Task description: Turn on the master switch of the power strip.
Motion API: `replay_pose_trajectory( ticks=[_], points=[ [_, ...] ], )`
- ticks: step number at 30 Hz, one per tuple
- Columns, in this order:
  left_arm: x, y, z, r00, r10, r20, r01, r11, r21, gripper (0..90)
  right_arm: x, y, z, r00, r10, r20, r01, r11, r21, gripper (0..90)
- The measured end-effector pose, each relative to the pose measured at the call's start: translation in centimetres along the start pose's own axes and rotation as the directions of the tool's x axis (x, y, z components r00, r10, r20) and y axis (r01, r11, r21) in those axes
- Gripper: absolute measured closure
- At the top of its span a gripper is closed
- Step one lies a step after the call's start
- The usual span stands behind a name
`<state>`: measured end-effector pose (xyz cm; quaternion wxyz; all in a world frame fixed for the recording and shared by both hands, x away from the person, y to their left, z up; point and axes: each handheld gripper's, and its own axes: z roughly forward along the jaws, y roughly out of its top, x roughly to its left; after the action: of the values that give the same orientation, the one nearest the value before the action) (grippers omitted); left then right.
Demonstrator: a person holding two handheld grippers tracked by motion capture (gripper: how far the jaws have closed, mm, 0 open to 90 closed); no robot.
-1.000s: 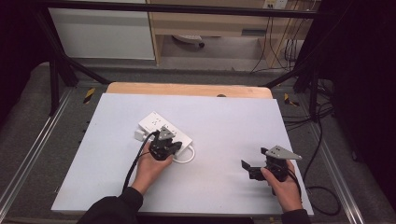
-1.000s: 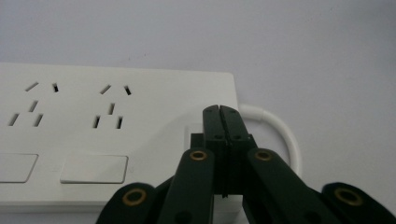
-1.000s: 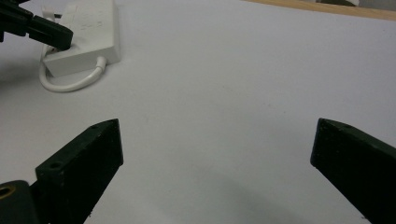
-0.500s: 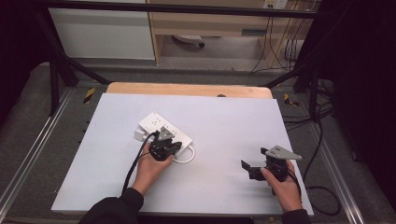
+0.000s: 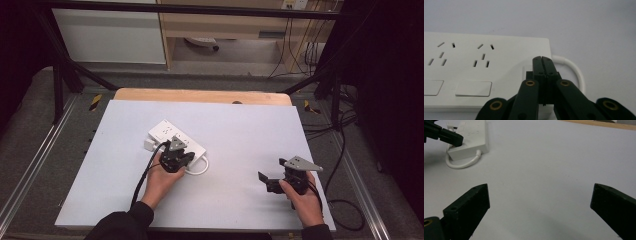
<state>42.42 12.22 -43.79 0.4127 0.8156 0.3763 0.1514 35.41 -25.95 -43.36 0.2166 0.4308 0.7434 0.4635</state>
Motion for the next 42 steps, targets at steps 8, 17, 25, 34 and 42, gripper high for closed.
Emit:
replay_pose_trajectory(
  ticks=[8,17,25,34,42],
  points=[
    [0.01,-0.01,0.0,1.0,-0.004,0.006,0.004,1.0,0.0,90.0,0.07,-0.01,0.07,1.0,-0.005,0.0,0.005,1.0,0.002,2.8],
    [0.03,0.02,0.01,1.0,-0.001,0.008,0.001,1.0,-0.002,90.0,0.0,0.0,0.0,1.0,-0.003,0.002,0.003,1.0,0.001,2.8],
    [0.25,-0.05,0.01,0.9997,-0.008,0.023,0.008,0.9999,-0.009,90.0,0.0,0.0,-0.03,1.0,-0.004,0.002,0.004,1.0,0.001,2.8],
    [0.28,-0.06,0.01,0.9996,-0.013,0.026,0.013,0.9999,-0.011,90.0,-0.06,0.01,-0.08,1.0,-0.005,0.004,0.005,1.0,-0.002,2.8],
    [0.33,-0.06,0.01,0.9993,-0.023,0.03,0.024,0.9997,-0.012,90.0,-0.07,0.01,-0.09,1.0,-0.004,0.004,0.004,1.0,-0.004,2.8]
  ],
)
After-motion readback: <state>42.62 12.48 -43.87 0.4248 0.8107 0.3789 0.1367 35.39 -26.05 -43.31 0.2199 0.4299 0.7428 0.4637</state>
